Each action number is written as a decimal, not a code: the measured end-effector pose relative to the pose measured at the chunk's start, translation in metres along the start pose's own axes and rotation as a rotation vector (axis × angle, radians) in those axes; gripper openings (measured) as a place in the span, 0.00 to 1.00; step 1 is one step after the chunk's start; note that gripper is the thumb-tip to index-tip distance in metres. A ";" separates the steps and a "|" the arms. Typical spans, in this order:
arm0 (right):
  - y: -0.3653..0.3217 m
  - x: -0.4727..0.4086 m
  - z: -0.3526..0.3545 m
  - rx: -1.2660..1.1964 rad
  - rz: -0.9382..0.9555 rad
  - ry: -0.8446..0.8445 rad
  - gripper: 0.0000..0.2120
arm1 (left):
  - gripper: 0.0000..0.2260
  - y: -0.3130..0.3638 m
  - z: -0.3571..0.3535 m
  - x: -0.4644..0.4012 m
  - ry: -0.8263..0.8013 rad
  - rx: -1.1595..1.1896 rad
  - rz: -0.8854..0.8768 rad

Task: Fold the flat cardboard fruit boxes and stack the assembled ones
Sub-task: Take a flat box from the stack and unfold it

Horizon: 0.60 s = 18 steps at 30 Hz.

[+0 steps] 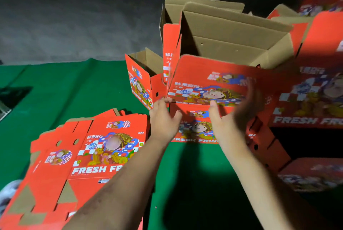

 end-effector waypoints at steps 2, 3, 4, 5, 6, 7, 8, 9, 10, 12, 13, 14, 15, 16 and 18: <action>0.000 -0.019 -0.006 0.047 0.130 -0.057 0.43 | 0.23 -0.007 -0.011 -0.009 -0.161 -0.191 0.056; 0.004 -0.028 -0.011 0.071 0.166 -0.086 0.43 | 0.25 -0.010 -0.014 -0.010 -0.202 -0.315 0.054; 0.007 -0.035 -0.017 0.099 0.190 -0.109 0.43 | 0.28 -0.012 -0.016 -0.009 -0.209 -0.445 0.022; 0.011 -0.042 -0.021 0.131 0.215 -0.131 0.43 | 0.30 -0.011 -0.019 -0.008 -0.198 -0.565 -0.050; 0.014 -0.048 -0.026 0.168 0.244 -0.157 0.43 | 0.32 -0.008 -0.023 -0.007 -0.192 -0.659 -0.152; 0.017 -0.052 -0.031 0.208 0.269 -0.190 0.43 | 0.35 -0.005 -0.029 -0.005 -0.206 -0.729 -0.261; 0.019 -0.056 -0.036 0.252 0.286 -0.232 0.44 | 0.37 -0.003 -0.036 -0.004 -0.238 -0.781 -0.350; 0.022 -0.059 -0.040 0.297 0.297 -0.271 0.46 | 0.38 0.000 -0.043 -0.006 -0.269 -0.815 -0.404; 0.023 -0.061 -0.044 0.331 0.303 -0.301 0.47 | 0.39 0.003 -0.049 -0.009 -0.286 -0.830 -0.427; 0.023 -0.067 -0.049 0.343 0.316 -0.329 0.48 | 0.38 0.007 -0.056 -0.018 -0.283 -0.821 -0.412; 0.022 -0.071 -0.050 0.331 0.329 -0.328 0.48 | 0.37 0.009 -0.059 -0.021 -0.268 -0.797 -0.394; 0.021 -0.076 -0.050 0.322 0.344 -0.315 0.48 | 0.35 0.011 -0.061 -0.023 -0.247 -0.774 -0.373; 0.019 -0.081 -0.051 0.327 0.353 -0.293 0.47 | 0.34 0.013 -0.063 -0.025 -0.223 -0.758 -0.350; 0.018 -0.087 -0.051 0.346 0.358 -0.265 0.48 | 0.32 0.015 -0.064 -0.027 -0.200 -0.751 -0.327; 0.015 -0.095 -0.053 0.399 0.354 -0.222 0.52 | 0.28 0.019 -0.065 -0.030 -0.169 -0.782 -0.305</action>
Point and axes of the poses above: each hand's wrist, its own x-axis away from the middle knuckle, its own z-axis out of the back of the hand, y = z × x, the point moved 4 cm from there along -x, towards the middle knuckle, and after that the axes turned 3 degrees about -x, right-handed, at the moved point
